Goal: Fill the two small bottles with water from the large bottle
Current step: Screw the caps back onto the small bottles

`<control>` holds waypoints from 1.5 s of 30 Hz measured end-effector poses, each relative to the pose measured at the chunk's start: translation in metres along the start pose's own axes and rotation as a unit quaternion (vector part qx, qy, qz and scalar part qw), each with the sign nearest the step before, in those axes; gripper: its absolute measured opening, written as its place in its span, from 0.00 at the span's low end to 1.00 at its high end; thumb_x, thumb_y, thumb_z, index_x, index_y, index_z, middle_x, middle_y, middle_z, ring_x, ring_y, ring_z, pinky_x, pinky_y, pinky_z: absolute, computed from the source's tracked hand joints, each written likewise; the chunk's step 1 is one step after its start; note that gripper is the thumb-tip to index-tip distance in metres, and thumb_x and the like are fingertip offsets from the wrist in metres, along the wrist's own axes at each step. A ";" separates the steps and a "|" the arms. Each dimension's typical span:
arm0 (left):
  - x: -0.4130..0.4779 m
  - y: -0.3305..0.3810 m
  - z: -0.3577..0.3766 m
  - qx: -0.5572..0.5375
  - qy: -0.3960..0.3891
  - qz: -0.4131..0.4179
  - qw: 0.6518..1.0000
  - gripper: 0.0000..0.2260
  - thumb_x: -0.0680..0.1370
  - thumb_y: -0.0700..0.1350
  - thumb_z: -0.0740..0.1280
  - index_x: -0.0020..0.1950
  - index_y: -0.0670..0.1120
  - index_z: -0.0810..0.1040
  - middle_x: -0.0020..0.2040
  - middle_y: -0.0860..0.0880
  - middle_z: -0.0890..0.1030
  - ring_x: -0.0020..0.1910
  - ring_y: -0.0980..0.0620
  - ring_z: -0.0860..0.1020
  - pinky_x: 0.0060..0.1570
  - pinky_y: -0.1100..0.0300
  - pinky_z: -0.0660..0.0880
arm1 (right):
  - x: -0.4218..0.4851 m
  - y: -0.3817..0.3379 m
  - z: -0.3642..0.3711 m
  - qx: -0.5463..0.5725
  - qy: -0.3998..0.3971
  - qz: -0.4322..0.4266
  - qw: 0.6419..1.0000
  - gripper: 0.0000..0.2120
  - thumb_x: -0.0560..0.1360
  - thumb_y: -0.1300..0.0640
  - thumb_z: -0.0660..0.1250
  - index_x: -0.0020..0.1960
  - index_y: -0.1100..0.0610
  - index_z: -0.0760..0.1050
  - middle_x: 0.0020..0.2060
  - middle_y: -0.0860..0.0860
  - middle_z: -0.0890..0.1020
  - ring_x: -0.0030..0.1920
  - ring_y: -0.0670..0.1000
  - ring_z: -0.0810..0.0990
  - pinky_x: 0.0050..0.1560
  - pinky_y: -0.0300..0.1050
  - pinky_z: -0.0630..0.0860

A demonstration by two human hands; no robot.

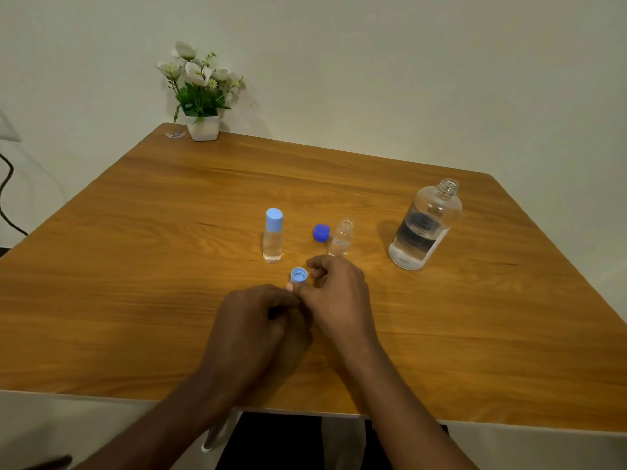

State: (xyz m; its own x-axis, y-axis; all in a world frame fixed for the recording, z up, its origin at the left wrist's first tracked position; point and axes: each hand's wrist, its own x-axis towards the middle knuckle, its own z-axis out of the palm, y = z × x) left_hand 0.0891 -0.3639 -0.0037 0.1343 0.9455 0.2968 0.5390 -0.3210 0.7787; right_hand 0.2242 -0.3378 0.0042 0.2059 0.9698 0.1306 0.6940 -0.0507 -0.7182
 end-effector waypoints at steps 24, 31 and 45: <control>0.085 0.017 0.055 0.009 0.004 0.023 1.000 0.23 0.71 0.45 0.74 0.64 0.43 0.76 0.53 0.48 0.83 0.52 0.51 0.80 0.52 0.55 0.75 | 0.037 0.061 -0.061 0.157 0.058 -0.008 0.986 0.21 0.77 0.57 0.68 0.69 0.49 0.72 0.53 0.48 0.81 0.52 0.50 0.80 0.56 0.54 0.79; 0.093 0.016 0.063 -0.077 0.006 -0.006 0.997 0.17 0.69 0.44 0.76 0.56 0.48 0.78 0.48 0.53 0.83 0.44 0.61 0.80 0.45 0.68 0.76 | 0.050 0.057 -0.061 0.220 0.088 -0.023 0.971 0.12 0.72 0.60 0.74 0.50 0.48 0.77 0.43 0.48 0.83 0.46 0.49 0.83 0.51 0.57 0.81; 0.092 0.009 0.063 -0.056 0.009 0.046 0.997 0.09 0.70 0.44 0.70 0.49 0.48 0.81 0.32 0.57 0.76 0.33 0.62 0.75 0.33 0.68 0.68 | 0.071 0.048 -0.060 0.255 0.055 -0.070 0.963 0.13 0.76 0.64 0.68 0.59 0.53 0.79 0.54 0.50 0.84 0.56 0.49 0.82 0.57 0.53 0.79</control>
State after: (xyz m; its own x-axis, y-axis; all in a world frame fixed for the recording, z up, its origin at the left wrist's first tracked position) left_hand 0.1585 -0.2764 -0.0043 0.1642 0.9107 0.3790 0.4292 -0.4119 0.8038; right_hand 0.3138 -0.2855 0.0203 0.2268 0.9258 0.3023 0.2964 0.2300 -0.9269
